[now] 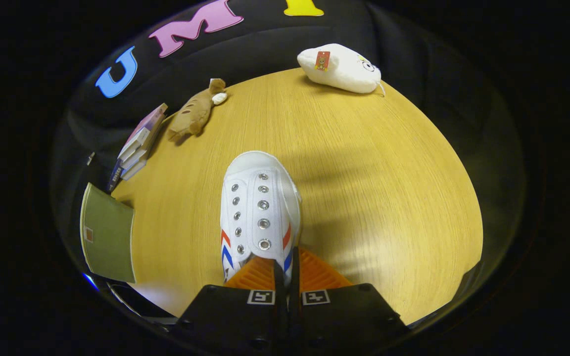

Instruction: Open the storage box then place both shoes into the box .Put the left shoe in first, then the right shoe, with the right side of both shoes facing outward in a uniform manner.

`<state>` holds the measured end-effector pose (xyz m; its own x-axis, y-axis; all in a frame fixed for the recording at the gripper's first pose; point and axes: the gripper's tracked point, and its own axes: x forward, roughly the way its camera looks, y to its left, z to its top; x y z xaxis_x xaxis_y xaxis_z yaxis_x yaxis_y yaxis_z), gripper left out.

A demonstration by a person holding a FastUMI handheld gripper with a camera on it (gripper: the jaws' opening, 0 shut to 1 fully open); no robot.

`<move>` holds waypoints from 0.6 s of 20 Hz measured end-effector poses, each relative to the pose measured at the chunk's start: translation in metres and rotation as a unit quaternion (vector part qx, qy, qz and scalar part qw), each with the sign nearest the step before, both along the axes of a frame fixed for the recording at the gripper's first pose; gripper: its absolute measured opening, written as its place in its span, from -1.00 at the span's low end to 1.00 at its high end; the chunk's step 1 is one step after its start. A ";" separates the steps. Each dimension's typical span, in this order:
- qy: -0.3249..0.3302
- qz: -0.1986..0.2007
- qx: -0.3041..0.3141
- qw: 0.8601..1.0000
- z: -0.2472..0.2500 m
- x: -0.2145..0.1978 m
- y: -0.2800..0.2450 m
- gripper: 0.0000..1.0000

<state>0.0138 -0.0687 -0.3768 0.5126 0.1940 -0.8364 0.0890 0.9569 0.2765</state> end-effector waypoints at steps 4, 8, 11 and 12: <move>-0.004 -0.016 0.018 1.000 0.017 0.000 0.010 -0.89; -0.017 -0.020 0.014 1.000 0.047 0.000 0.021 -0.90; -0.037 -0.007 -0.006 0.999 0.079 -0.001 0.037 -0.89; -0.046 -0.006 -0.010 0.999 0.092 -0.002 0.044 -0.89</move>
<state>0.0118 -0.0243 -0.2850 0.5894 0.1714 -0.7894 0.0760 0.9611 0.2654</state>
